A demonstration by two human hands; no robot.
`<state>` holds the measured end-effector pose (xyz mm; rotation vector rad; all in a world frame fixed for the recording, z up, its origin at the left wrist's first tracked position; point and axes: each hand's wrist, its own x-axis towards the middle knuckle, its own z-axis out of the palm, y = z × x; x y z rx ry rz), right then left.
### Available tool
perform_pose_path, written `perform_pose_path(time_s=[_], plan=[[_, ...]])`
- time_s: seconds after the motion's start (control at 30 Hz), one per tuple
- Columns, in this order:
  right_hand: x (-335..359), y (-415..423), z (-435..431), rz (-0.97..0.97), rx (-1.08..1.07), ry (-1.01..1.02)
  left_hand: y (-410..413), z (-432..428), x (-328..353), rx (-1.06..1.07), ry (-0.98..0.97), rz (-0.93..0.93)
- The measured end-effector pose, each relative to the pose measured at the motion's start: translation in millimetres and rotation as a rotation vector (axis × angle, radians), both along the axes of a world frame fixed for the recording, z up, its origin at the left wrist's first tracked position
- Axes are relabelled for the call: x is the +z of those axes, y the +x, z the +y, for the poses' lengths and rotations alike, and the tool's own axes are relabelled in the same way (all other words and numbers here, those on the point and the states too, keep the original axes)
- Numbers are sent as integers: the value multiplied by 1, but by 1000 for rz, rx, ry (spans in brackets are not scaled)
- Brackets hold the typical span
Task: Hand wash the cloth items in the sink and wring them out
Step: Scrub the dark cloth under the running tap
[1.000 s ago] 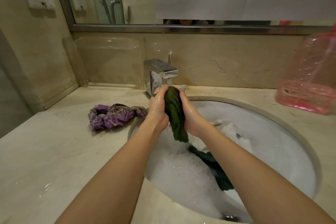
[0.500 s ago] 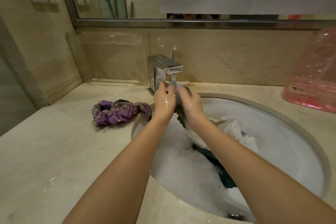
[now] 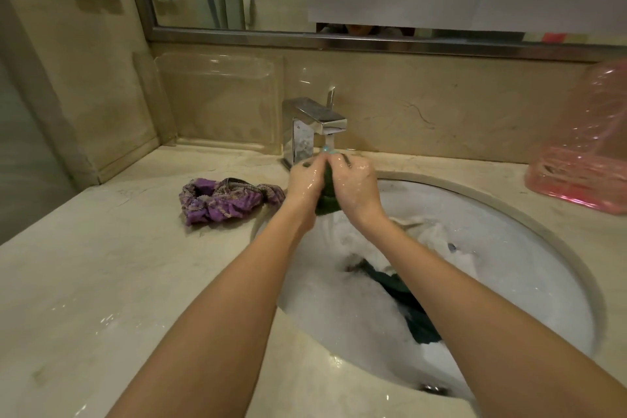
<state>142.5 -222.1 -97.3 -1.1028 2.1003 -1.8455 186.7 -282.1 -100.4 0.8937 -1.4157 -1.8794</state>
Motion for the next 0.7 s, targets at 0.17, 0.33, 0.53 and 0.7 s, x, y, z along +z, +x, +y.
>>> perform_pose_path(time_s=[0.17,0.33,0.53,0.7], plan=[[-9,1,-5,-285,-29,-39,0,5,6,18,-71,5],[-5,1,-5,-883,68,-15,-3,13,5,144,-469,42],[-6,1,-8,-802,25,-146,-4,12,-10,197,-914,-34],[5,-4,-9,-632,2,-259,-5,20,2,227,-855,-32]])
